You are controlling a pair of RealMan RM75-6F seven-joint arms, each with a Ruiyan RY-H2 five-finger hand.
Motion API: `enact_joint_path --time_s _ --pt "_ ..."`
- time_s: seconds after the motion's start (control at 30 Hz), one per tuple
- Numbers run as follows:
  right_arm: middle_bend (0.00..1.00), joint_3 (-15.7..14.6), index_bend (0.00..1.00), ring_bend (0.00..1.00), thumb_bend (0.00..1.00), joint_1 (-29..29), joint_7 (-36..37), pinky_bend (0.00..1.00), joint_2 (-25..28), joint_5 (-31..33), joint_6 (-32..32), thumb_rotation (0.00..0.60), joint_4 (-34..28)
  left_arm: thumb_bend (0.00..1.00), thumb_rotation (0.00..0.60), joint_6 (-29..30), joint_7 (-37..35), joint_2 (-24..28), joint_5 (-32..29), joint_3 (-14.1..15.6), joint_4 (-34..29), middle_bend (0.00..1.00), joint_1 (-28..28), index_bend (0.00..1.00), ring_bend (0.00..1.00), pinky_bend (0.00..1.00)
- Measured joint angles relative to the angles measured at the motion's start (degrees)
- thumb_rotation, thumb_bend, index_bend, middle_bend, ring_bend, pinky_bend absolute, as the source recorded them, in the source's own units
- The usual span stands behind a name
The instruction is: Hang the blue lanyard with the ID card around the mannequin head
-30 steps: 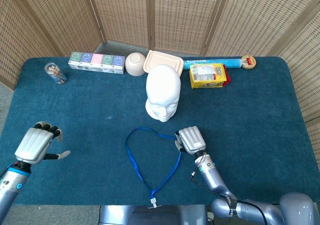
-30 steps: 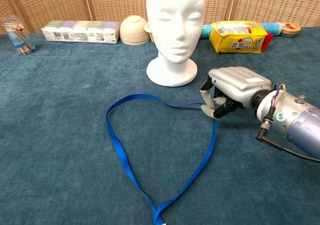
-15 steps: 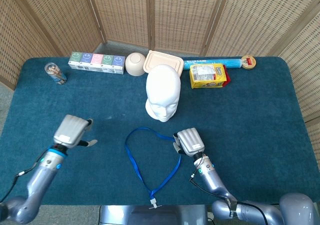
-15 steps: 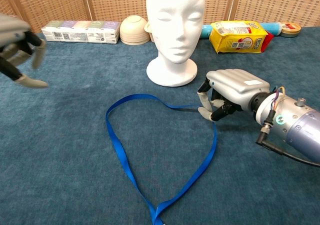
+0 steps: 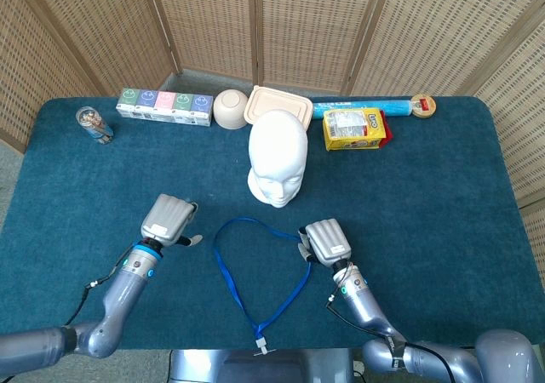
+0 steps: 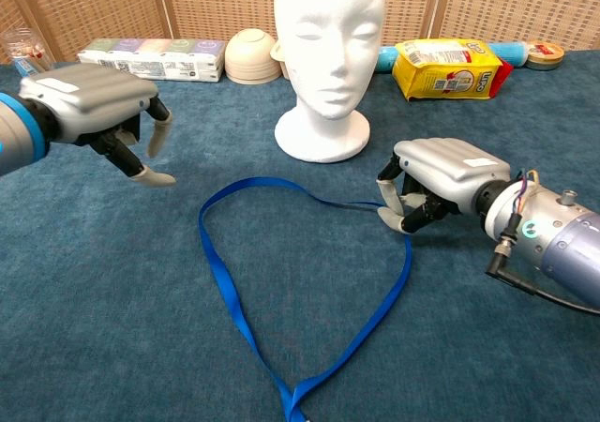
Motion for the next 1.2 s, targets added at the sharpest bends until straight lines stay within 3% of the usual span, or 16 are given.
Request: enact_joint_path --time_s 0.33,1.2 --pt "1.0 -0.3 0.7 1.0 0.53 -0.29 2.03 1.0 -0.11 -0.43 -0.74 0.557 1.39 0.19 0.385 1.54 4.7 -7.08 -8.86 -0.4 4.05 1.0 -4.85 0.57 1.0 1.0" --pt "1.0 -0.34 0.71 1.0 0.53 -0.69 3.84 1.0 -0.05 -0.38 -1.92 0.561 3.05 0.21 0.395 1.74 6.11 -16.65 -16.34 0.03 13.8 1.0 -10.91 0.56 1.0 1.0"
